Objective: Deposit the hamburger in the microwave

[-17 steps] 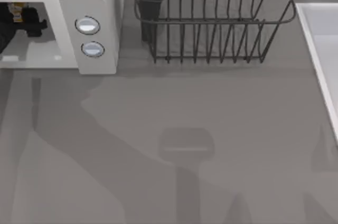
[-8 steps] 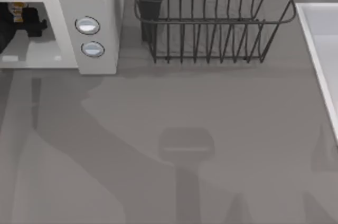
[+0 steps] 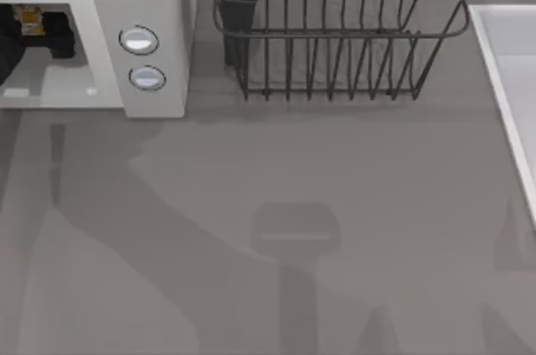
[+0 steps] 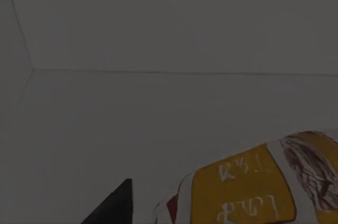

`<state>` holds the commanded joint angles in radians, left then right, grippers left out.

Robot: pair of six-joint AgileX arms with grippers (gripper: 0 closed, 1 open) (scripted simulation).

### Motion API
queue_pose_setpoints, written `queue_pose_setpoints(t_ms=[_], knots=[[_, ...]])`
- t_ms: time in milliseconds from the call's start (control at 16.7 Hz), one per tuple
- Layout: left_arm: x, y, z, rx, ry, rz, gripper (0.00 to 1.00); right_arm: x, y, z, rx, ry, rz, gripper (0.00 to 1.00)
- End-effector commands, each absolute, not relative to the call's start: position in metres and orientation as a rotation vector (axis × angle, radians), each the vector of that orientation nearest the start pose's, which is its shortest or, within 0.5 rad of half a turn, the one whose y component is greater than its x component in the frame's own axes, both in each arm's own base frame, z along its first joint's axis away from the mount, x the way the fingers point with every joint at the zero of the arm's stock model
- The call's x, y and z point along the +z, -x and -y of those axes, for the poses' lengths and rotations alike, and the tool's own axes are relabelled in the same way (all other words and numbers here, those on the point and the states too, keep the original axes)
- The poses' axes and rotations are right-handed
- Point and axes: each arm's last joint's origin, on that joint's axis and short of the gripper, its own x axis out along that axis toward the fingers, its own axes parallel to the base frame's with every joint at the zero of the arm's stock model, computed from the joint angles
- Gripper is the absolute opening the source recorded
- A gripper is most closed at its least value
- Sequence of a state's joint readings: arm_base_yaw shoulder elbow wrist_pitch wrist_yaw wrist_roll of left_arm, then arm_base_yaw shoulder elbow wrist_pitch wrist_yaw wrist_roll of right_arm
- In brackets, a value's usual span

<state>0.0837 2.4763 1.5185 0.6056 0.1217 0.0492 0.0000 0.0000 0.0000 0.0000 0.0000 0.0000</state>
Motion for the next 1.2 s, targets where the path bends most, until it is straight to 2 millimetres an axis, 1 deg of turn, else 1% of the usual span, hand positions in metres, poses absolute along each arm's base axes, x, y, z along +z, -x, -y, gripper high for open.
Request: queue_pose_setpoints(t_ms=[240, 300, 480, 540, 660, 780, 1020, 1080, 1200], knots=[[0.062, -0.514, -0.045, -0.02, -0.003, -0.349, 1.0, 0.16, -0.106, 0.001, 0.0, 0.0, 0.0, 1.0], [0.074, -0.472, -0.053, 0.005, 0.003, -0.354, 1.0, 0.16, -0.106, 0.001, 0.0, 0.0, 0.0, 1.0], [0.08, -0.465, -0.055, 0.0, 0.002, -0.33, 1.0, 0.16, -0.106, 0.001, 0.0, 0.0, 0.0, 1.0], [0.082, -0.459, -0.056, -0.001, 0.002, -0.323, 1.0, 0.16, -0.106, 0.001, 0.0, 0.0, 0.0, 1.0], [0.082, -0.44, -0.06, -0.001, 0.006, -0.319, 1.0, 0.16, -0.106, 0.001, 0.0, 0.0, 0.0, 1.0], [0.078, -0.411, -0.062, 0.001, 0.015, -0.336, 1.0, 0.16, -0.106, 0.001, 0.0, 0.0, 0.0, 1.0], [0.065, -0.337, -0.058, -0.003, 0.035, -0.403, 1.0, 0.16, -0.106, 0.001, 0.0, 0.0, 0.0, 1.0], [0.064, -0.32, -0.057, -0.005, 0.035, -0.409, 1.0, 0.16, -0.106, 0.001, 0.0, 0.0, 0.0, 1.0], [0.067, -0.294, -0.056, -0.006, 0.026, -0.394, 1.0, 0.16, -0.106, 0.001, 0.0, 0.0, 0.0, 1.0]])
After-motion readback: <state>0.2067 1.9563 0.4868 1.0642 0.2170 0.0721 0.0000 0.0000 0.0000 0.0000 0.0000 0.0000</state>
